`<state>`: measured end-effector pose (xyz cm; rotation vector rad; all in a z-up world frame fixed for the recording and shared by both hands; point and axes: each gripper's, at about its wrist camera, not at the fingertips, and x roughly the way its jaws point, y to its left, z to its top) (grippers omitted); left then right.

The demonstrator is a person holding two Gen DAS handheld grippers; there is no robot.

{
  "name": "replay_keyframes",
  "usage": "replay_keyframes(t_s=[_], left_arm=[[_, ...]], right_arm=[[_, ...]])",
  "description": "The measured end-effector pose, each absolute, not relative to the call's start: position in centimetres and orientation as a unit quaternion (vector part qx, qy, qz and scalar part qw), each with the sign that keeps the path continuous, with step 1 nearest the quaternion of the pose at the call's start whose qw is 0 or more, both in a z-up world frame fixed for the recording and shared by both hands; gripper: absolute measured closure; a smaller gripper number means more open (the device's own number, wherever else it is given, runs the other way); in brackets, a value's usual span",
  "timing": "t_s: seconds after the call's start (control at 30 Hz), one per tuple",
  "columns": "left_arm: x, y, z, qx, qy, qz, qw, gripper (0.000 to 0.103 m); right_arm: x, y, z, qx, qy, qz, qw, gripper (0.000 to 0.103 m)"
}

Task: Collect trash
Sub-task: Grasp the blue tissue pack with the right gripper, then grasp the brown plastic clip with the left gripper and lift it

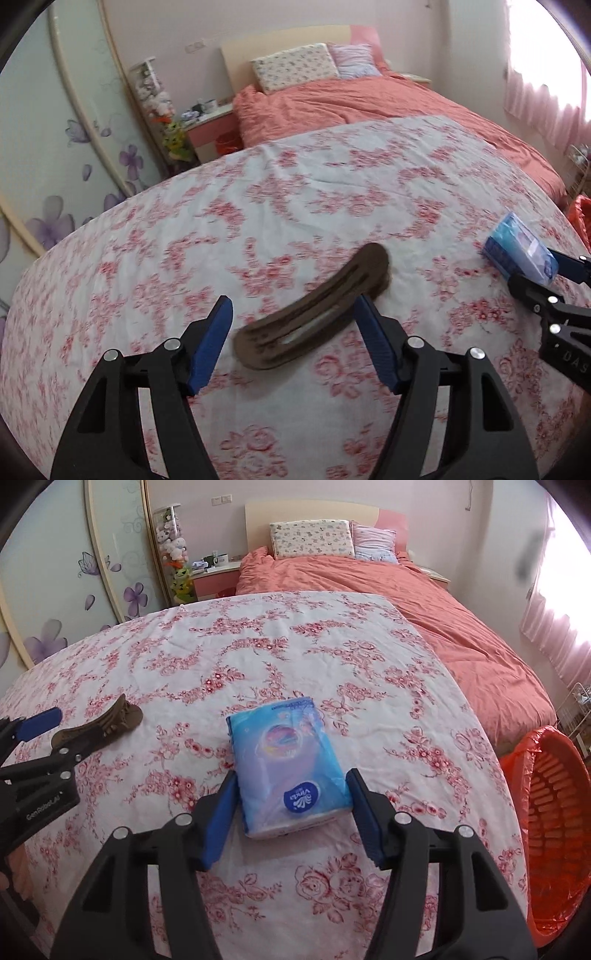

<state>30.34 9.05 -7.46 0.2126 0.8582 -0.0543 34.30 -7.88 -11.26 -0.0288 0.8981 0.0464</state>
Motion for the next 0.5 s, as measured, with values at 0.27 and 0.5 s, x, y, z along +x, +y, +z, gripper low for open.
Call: replay_keyframes(t_s=[0.27,0.5], left_arm=[[30.2,8.3,-7.5,0.063,0.434,-0.064,0.896,0.048],[31.3,8.8,-7.8,0.066,0.435,-0.02,0.898,0.05]], right_arm=[[34.1,-8.1,-11.3,-0.01,0.434,0.022,0.901,0.046],[34.0,-8.2,-11.3,-0.009,0.434,0.019,0.901,0.046]])
